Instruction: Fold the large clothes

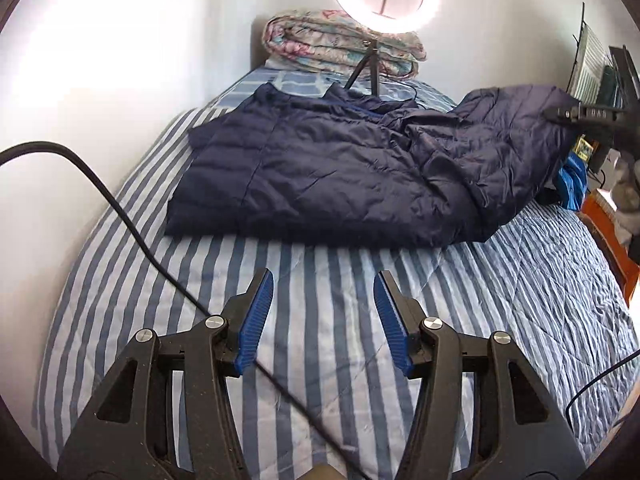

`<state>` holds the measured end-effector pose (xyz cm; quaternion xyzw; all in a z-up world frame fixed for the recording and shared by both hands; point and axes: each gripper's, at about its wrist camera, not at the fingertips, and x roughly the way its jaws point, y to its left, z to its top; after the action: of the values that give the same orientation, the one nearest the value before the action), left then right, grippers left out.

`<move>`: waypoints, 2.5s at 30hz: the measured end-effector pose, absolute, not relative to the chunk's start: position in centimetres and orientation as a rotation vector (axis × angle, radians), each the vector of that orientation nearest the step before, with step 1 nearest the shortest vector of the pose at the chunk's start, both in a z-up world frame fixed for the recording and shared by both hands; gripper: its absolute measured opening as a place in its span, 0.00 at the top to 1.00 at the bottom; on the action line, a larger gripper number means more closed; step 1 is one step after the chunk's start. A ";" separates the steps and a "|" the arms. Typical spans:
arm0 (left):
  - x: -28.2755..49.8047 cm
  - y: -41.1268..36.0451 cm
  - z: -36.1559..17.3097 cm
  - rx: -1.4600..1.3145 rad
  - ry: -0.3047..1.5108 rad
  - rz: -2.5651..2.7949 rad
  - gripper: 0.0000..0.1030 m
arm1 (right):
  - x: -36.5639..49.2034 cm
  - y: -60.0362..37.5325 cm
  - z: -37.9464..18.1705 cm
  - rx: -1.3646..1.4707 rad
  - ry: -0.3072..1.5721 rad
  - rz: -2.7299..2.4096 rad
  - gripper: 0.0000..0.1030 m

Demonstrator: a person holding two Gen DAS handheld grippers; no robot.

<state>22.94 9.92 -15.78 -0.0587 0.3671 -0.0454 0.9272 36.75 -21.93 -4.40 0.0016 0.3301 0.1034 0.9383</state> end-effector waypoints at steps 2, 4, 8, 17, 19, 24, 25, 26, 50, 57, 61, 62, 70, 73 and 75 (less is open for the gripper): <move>22.1 10.6 -16.0 -0.135 0.747 -0.081 0.47 | 36.8 -20.3 -3.5 -0.004 0.658 0.244 0.93; 21.6 11.2 -16.1 -0.143 0.743 -0.064 0.47 | 36.9 -18.2 -2.6 -0.022 0.643 0.279 0.93; 20.3 12.2 -16.4 -0.181 0.750 -0.053 0.47 | 37.6 -13.6 -1.8 -0.047 0.625 0.345 0.94; 18.5 14.3 -16.2 -0.210 0.727 -0.028 0.47 | 39.3 -2.7 -3.4 -0.122 0.639 0.494 0.95; 18.3 14.9 -16.3 -0.220 0.726 -0.020 0.47 | 39.4 -0.6 -4.2 -0.130 0.652 0.522 0.95; 17.4 16.3 -16.5 -0.239 0.729 -0.004 0.47 | 39.9 4.5 -6.8 -0.156 0.699 0.592 0.95; 17.3 16.5 -16.5 -0.245 0.733 0.006 0.47 | 40.0 5.5 -7.5 -0.157 0.714 0.607 0.95; 17.0 16.7 -16.4 -0.248 0.730 0.009 0.47 | 40.2 6.3 -8.2 -0.153 0.731 0.618 0.95; 17.1 19.6 -16.5 -0.279 0.737 0.069 0.47 | 43.3 13.3 -17.9 -0.131 0.959 0.822 0.69; 18.6 18.9 -14.7 -0.236 0.707 0.041 0.47 | 40.0 6.9 -12.0 -0.058 0.826 0.927 0.47; 21.3 19.0 -12.5 -0.220 0.668 0.022 0.47 | 39.9 0.9 -10.3 -0.070 0.762 0.833 0.42; 22.4 19.1 -11.7 -0.220 0.656 0.020 0.47 | 40.3 -0.4 -10.2 -0.070 0.750 0.802 0.41; 33.4 20.1 -9.9 -0.251 0.683 0.011 0.53 | 43.4 -8.3 -12.2 -0.047 0.742 0.586 0.42; 36.5 20.6 -12.3 -0.230 0.752 0.059 0.55 | 43.4 -7.8 -13.4 -0.093 0.753 0.605 0.45; 37.4 20.9 -15.0 -0.196 0.808 0.124 0.57 | 43.2 -7.1 -14.3 -0.116 0.777 0.623 0.47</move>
<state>37.39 20.92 -15.04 -0.0950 0.3922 0.0602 0.9130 43.16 -7.10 -14.29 -0.0555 0.3726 0.2987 0.8768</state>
